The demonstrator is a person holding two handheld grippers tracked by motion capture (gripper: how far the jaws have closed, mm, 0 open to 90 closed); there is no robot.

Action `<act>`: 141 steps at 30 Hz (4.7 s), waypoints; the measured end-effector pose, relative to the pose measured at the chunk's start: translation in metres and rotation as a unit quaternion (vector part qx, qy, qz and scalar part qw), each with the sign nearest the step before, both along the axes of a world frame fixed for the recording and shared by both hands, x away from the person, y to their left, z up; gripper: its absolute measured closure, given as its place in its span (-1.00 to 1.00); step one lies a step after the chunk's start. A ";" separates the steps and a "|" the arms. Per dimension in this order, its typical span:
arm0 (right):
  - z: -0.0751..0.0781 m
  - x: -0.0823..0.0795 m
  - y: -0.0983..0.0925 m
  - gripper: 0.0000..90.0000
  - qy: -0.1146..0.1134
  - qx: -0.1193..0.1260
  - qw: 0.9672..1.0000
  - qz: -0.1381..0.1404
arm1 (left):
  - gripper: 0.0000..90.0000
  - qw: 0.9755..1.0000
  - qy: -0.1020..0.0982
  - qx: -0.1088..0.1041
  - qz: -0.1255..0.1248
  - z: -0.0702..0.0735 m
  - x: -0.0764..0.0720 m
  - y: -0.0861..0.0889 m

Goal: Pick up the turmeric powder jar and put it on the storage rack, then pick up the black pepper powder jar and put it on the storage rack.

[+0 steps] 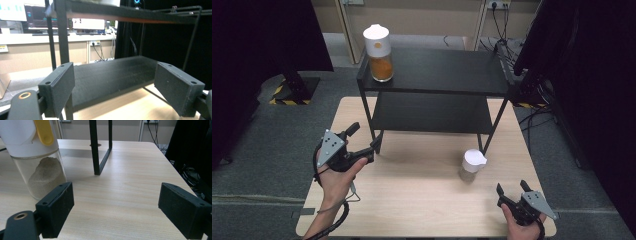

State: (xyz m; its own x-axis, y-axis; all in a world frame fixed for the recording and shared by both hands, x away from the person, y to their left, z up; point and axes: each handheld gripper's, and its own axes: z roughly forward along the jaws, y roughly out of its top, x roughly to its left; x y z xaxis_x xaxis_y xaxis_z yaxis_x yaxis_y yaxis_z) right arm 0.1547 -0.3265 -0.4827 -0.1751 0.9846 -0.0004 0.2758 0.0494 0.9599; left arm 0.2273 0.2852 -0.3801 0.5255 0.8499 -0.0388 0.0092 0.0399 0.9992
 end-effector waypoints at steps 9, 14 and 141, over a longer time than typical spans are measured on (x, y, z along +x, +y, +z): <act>0.000 0.000 0.000 -0.70 0.000 0.000 1.000 0.000 | -0.64 1.000 -0.016 -0.011 -0.016 -0.035 -0.009 0.011; 0.000 0.000 0.001 -0.70 0.000 -0.001 1.000 -0.001 | -0.64 1.000 -0.012 -0.005 -0.015 -0.051 -0.014 0.016; 0.012 0.059 0.024 -0.76 -0.014 0.032 0.989 0.143 | -0.73 0.997 0.069 0.021 -0.021 -0.136 -0.010 0.014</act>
State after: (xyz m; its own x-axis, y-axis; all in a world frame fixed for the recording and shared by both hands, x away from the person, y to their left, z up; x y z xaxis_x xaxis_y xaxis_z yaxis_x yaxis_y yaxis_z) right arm 0.2138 -0.3020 -0.4710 -0.4477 0.8926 0.0525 0.2328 0.0597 0.9707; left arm 0.2171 0.2990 -0.5158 0.5529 0.8296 -0.0782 0.1479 -0.0053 0.9890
